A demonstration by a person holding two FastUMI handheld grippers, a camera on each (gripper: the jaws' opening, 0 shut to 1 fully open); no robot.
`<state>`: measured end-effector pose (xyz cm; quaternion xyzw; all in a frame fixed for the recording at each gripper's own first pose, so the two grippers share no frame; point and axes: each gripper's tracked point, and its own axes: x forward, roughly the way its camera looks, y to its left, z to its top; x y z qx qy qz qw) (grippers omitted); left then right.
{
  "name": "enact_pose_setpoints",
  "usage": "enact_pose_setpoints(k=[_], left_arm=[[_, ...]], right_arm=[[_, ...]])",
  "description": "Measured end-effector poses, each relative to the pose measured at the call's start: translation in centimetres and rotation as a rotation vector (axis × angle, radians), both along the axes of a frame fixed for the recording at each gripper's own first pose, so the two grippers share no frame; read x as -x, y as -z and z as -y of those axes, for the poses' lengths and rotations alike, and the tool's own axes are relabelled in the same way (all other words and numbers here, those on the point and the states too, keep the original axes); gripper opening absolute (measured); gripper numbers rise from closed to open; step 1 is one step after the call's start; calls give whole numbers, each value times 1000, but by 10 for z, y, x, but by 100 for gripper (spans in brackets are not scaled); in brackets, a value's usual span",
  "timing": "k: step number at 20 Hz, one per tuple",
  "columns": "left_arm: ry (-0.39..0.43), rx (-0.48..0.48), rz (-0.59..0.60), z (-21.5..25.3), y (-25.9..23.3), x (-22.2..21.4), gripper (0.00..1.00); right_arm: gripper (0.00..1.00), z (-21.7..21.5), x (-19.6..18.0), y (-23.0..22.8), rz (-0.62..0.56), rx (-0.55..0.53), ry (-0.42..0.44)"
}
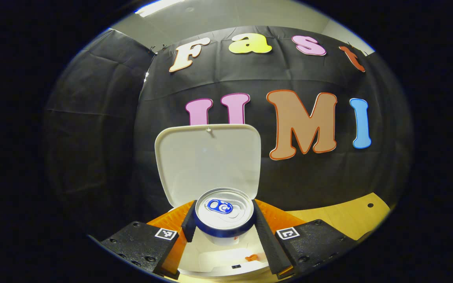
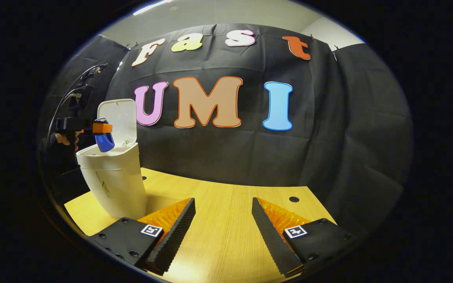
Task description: Press the lid of the desktop garbage bin to open it, pick up the crumpled paper on the desktop and throw it into the bin, then pick up the pop can on the desktop and drop it into the bin, and finally close the garbage bin lid.
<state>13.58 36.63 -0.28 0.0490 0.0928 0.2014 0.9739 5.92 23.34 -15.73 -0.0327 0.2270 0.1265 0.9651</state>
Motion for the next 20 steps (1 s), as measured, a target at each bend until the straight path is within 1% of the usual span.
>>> enact_pose_setpoints(k=[3, 4, 5, 6, 7, 11, 12, 13, 14, 15, 16, 17, 18, 19, 20], left_arm=[[-22, 12, -21, -5, 15, 1, 78], [-30, 9, -17, -6, 15, 0, 81], [-33, 8, -11, -6, 13, 1, 89], [-32, 3, 1, -4, 8, 1, 94], [-31, -10, 18, -3, 1, 2, 95], [-1, -57, 112, 8, -49, -2, 95], [11, -59, 142, 11, -64, -3, 96], [20, -56, 168, 14, -79, -6, 96], [27, -57, 191, 18, -95, -8, 94], [30, -63, 215, 18, -108, -9, 94], [30, -74, 233, 17, -123, -12, 96], [30, -86, 247, 16, -136, -14, 96], [29, -97, 258, 15, -148, -19, 94], [24, -110, 265, 11, -159, -24, 94], [23, -122, 271, 7, -170, -30, 96]], right_arm=[[100, 3, 0, -3, 8, 4, 9], [96, 4, -1, -5, 12, 4, 11], [96, 4, -2, -6, 15, 4, 12], [96, 5, -2, -6, 16, 5, 12], [96, 6, -3, -6, 15, 5, 12], [96, 7, -5, -7, 15, 0, 10], [97, 7, -5, -7, 16, -1, 9], [100, 8, -6, -6, 16, -2, 7], [100, 8, -6, -6, 16, -3, 6], [100, 8, -6, -5, 17, -5, 6], [96, 9, -7, -5, 16, -6, 6], [96, 9, -8, -4, 15, -8, 6], [96, 9, -8, -4, 14, -8, 8], [96, 11, -8, -2, 11, -9, 11], [96, 12, -8, -1, 8, -12, 14]])
